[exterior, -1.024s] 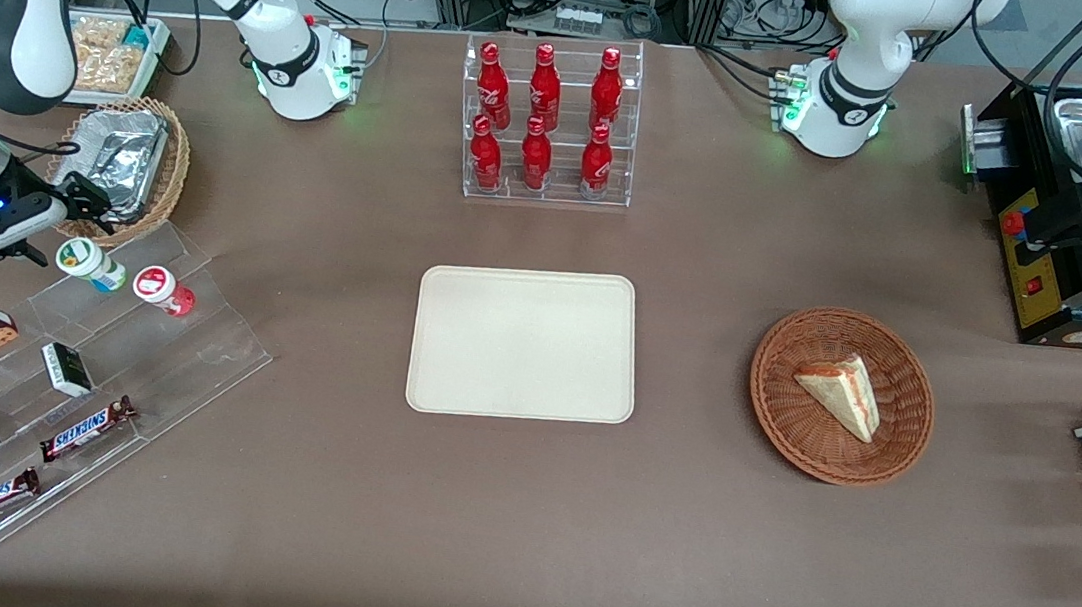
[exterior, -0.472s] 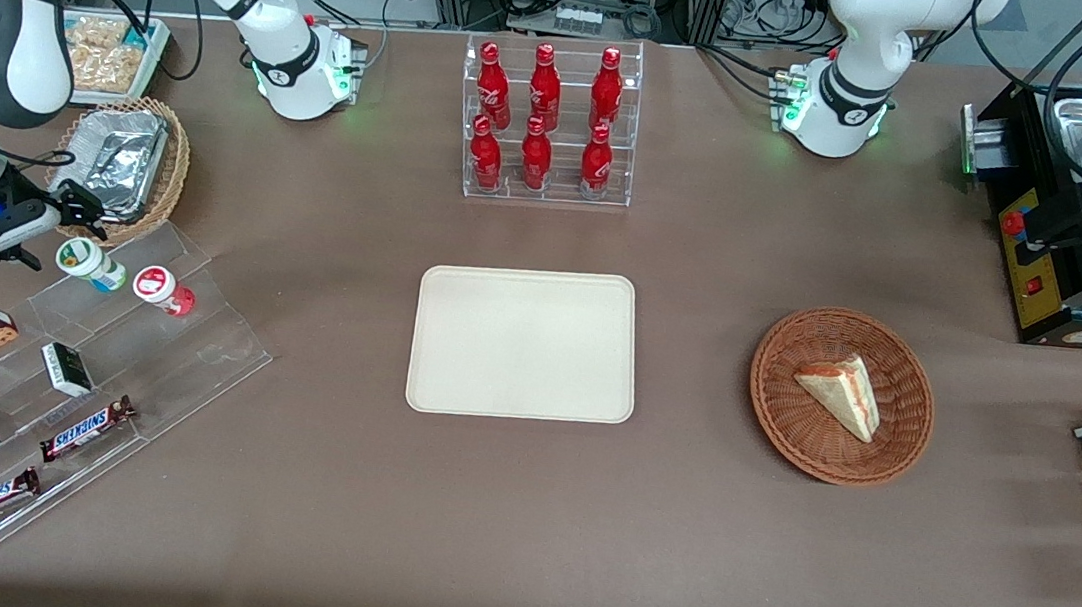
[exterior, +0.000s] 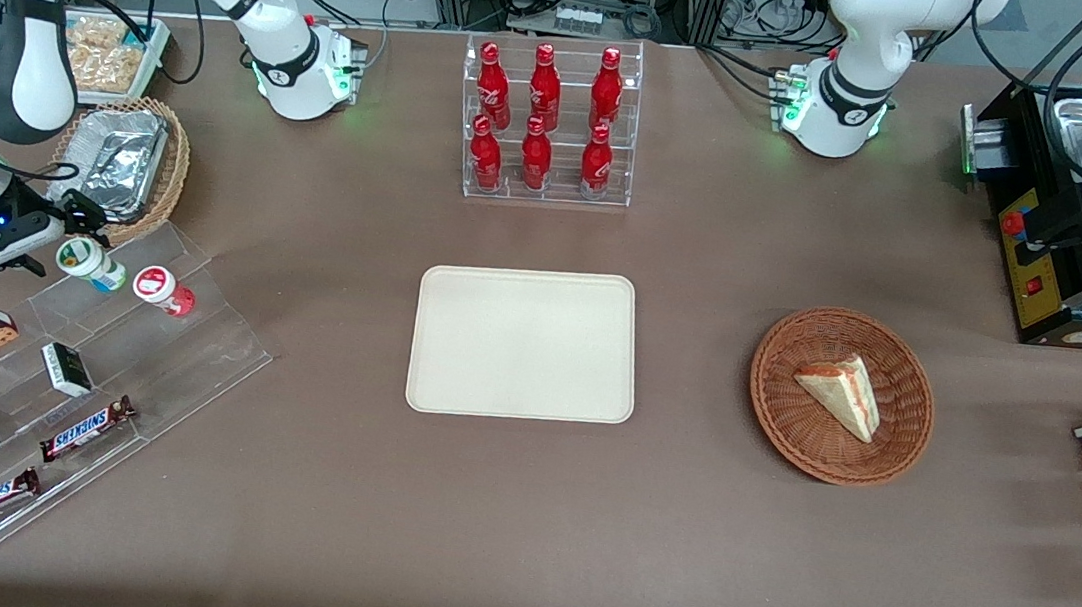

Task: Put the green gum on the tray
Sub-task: 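Close the right gripper on the green-labelled gum jar and lift it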

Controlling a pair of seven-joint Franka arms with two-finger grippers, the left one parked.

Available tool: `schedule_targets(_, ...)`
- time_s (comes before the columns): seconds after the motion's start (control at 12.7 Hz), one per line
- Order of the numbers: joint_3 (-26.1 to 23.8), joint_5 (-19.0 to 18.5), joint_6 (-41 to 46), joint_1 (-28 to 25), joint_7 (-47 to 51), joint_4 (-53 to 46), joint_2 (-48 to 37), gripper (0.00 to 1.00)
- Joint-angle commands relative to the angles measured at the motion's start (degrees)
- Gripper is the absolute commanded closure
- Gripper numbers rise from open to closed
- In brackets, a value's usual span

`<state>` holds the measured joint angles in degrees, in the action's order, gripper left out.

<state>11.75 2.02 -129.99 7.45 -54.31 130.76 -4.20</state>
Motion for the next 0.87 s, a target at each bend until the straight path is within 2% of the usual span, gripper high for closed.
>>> schedule_targets(0.0,0.02,-0.44,-0.53,0.29,-0.09,0.54,-0.2,0.01)
schedule_targets(0.47,0.02,-0.44,-0.27,0.29,-0.09,0.63,-0.2,0.07)
schedule_targets(0.55,0.02,-0.44,-0.36,0.29,-0.18,0.63,-0.11,0.17)
schedule_targets(0.63,0.02,-0.44,-0.36,0.2,-0.18,0.63,-0.11,0.36)
schedule_targets(0.71,0.02,-0.44,-0.36,0.11,-0.18,0.63,-0.11,0.67)
schedule_targets(0.79,0.02,-0.44,-0.36,0.11,-0.18,0.63,-0.11,0.92)
